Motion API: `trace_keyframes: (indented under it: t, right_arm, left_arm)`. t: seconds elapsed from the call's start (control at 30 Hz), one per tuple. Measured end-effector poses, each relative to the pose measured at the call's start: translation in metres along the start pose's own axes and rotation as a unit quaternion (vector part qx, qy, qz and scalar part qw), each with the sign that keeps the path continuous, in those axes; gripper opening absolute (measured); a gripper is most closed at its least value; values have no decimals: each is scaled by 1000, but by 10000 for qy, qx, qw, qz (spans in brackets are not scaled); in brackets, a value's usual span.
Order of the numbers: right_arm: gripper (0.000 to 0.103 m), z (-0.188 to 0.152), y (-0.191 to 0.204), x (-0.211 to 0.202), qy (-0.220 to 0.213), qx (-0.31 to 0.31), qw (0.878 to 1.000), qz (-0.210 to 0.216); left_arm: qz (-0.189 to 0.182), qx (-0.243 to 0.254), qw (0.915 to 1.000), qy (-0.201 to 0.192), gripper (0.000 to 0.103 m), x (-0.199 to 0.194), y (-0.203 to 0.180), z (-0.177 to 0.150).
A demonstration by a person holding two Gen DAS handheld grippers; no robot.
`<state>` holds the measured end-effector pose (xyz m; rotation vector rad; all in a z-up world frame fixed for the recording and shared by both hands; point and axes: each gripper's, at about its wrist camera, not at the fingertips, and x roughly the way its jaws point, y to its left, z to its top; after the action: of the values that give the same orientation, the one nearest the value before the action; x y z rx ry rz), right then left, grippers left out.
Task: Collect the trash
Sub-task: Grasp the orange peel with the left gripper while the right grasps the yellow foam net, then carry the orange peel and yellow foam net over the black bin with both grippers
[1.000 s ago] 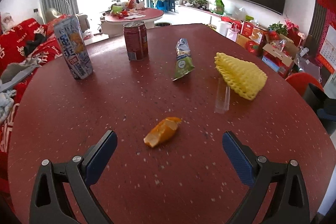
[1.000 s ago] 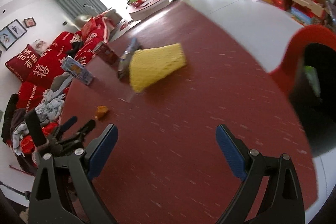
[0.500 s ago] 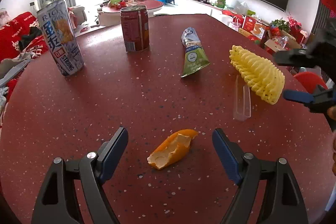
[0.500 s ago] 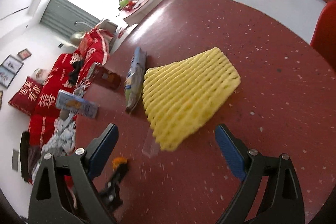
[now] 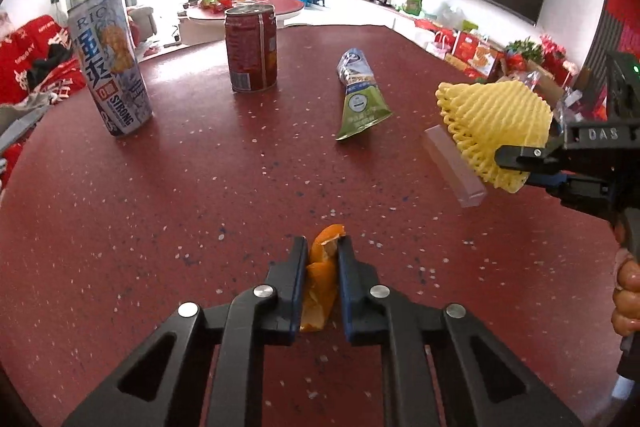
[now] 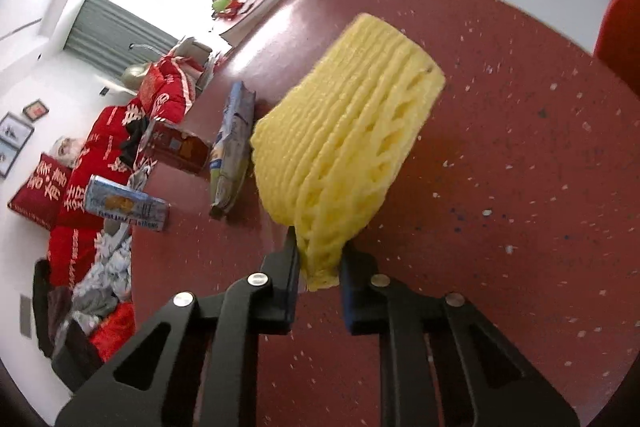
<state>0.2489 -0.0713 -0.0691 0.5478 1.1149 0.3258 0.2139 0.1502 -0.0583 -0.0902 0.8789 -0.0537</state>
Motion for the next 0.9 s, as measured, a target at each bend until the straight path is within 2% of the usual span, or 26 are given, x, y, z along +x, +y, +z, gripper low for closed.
trace_keyframes:
  t: [0.17, 0.43, 0.5, 0.67, 0.9]
  right_arm:
    - [18, -12, 14, -31, -194, -805, 9965, -81]
    - [18, -64, 25, -82, -403, -1854, 9814, -283]
    - [18, -79, 23, -91, -434, -2054, 9771, -352]
    - [18, -118, 17, -114, -571, -2512, 9645, -586]
    - [18, -153, 7, -136, -691, -2880, 9516, -822]
  left_arm:
    - [-260, -253, 9992, -181, 103, -31, -1, -16]
    - [-462, -613, 9962, -423, 103, -85, -18, -64]
    - [-407, -559, 9962, -524, 103, -99, -27, -73]
    - [21, -349, 9961, -808, 103, -124, -45, -92]
    - [37, -256, 9969, -748, 103, -134, -60, -115]
